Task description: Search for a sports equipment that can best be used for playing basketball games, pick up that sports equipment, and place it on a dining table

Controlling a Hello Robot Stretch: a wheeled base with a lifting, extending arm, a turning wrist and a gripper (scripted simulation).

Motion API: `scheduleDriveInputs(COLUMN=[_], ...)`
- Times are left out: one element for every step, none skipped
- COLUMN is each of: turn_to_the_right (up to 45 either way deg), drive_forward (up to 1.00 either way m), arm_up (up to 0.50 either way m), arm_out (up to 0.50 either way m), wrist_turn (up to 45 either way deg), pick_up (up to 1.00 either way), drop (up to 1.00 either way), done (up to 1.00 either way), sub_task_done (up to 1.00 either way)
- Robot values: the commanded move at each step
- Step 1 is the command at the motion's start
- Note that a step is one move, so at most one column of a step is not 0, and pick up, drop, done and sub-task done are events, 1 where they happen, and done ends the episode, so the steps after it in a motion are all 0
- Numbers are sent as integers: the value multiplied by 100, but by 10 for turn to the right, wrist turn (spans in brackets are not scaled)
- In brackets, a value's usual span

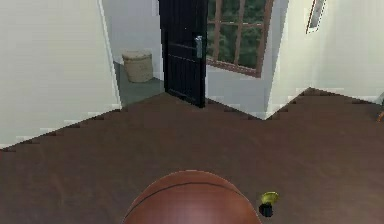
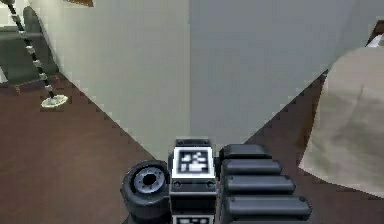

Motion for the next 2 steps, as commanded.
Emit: scheduleDriveInputs(turn_to_the_right=[-120,0], drive_forward=[0,100], arm_up=[0,0], arm_out=[0,0], wrist_turn=[0,0], pick_up=[0,0], drop=[0,0], done=[0,0], sub_task_done=[0,0])
